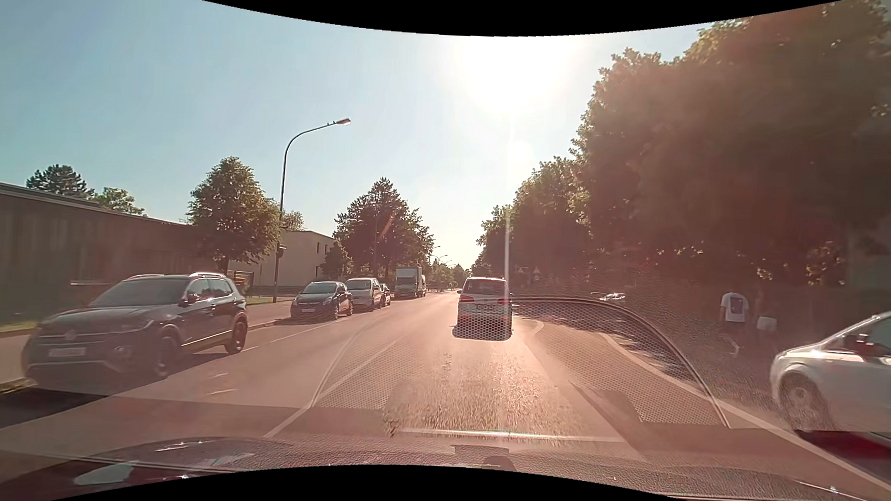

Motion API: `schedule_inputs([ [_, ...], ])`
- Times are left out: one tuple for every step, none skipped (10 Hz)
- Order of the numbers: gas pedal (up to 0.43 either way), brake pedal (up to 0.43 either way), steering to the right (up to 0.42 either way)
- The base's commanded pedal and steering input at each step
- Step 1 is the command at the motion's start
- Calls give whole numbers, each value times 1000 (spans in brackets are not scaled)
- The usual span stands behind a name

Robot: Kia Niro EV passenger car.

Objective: Follow the waypoints while adhering to traffic rules and regulations

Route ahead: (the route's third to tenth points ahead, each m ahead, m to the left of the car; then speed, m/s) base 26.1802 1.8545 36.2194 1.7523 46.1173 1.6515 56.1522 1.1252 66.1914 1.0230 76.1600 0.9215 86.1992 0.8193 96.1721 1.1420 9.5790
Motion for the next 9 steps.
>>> schedule_inputs([
  [118,6,12],
  [130,6,11],
  [130,6,10],
  [130,0,9],
  [130,6,9],
  [130,0,9],
  [130,6,8],
  [130,6,6],
  [130,6,6],
])
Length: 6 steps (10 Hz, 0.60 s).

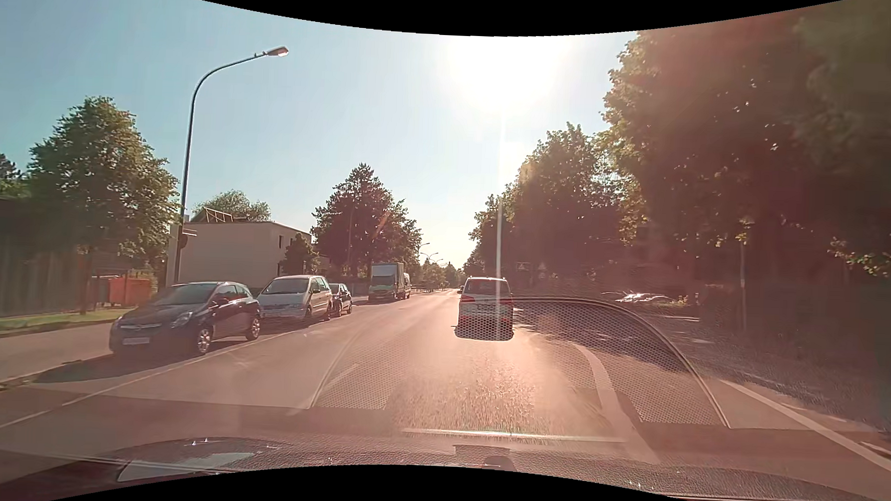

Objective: Follow the waypoints while adhering to traffic rules and regulations

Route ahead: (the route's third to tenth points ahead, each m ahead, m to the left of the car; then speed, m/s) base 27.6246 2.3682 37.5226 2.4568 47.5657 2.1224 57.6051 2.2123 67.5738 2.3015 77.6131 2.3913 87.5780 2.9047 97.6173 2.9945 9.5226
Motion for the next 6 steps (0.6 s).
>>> schedule_inputs([
  [138,6,6],
  [138,6,5],
  [138,6,5],
  [138,0,5],
  [138,6,5],
  [138,6,4],
])
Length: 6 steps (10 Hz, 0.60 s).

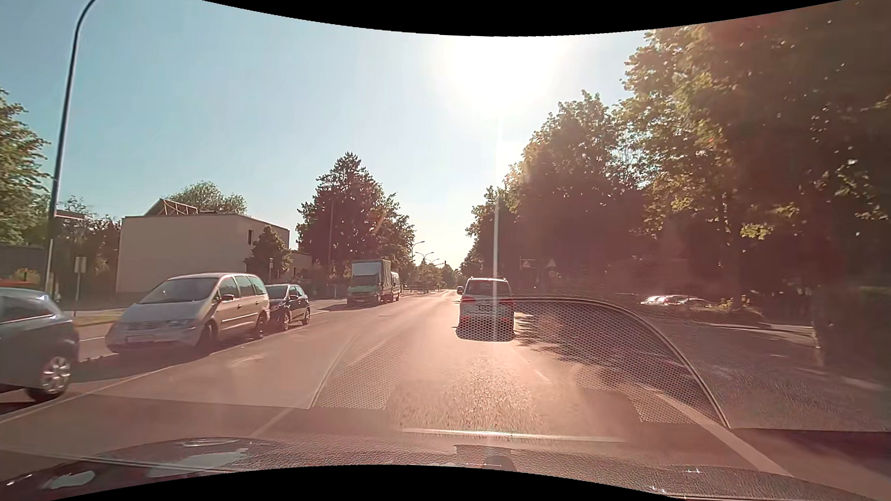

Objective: Follow the waypoints while adhering to traffic rules and regulations

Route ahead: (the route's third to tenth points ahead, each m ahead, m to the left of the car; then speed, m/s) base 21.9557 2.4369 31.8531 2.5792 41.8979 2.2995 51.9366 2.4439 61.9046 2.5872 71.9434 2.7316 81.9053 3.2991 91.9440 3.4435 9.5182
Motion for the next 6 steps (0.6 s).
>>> schedule_inputs([
  [138,6,3],
  [138,6,3],
  [138,0,2],
  [138,6,1],
  [138,6,0],
  [138,6,-1],
])
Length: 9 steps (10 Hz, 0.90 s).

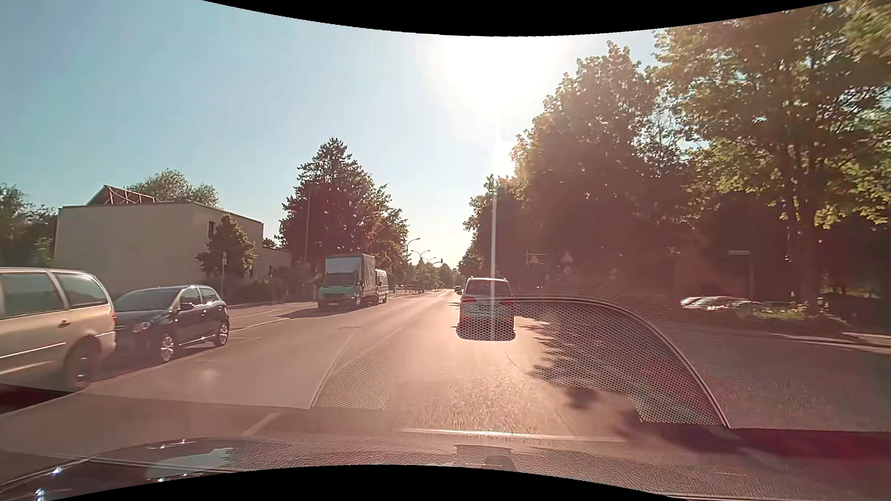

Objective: Follow the waypoints while adhering to traffic rules and regulations

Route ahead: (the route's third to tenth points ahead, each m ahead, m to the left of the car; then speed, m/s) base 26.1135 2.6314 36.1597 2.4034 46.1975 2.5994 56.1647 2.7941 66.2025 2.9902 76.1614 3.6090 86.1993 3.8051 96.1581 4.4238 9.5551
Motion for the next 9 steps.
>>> schedule_inputs([
  [138,6,-3],
  [138,6,-4],
  [138,0,-4],
  [138,0,-4],
  [138,6,-4],
  [138,0,-4],
  [138,6,-4],
  [138,6,-5],
  [138,6,-4],
])
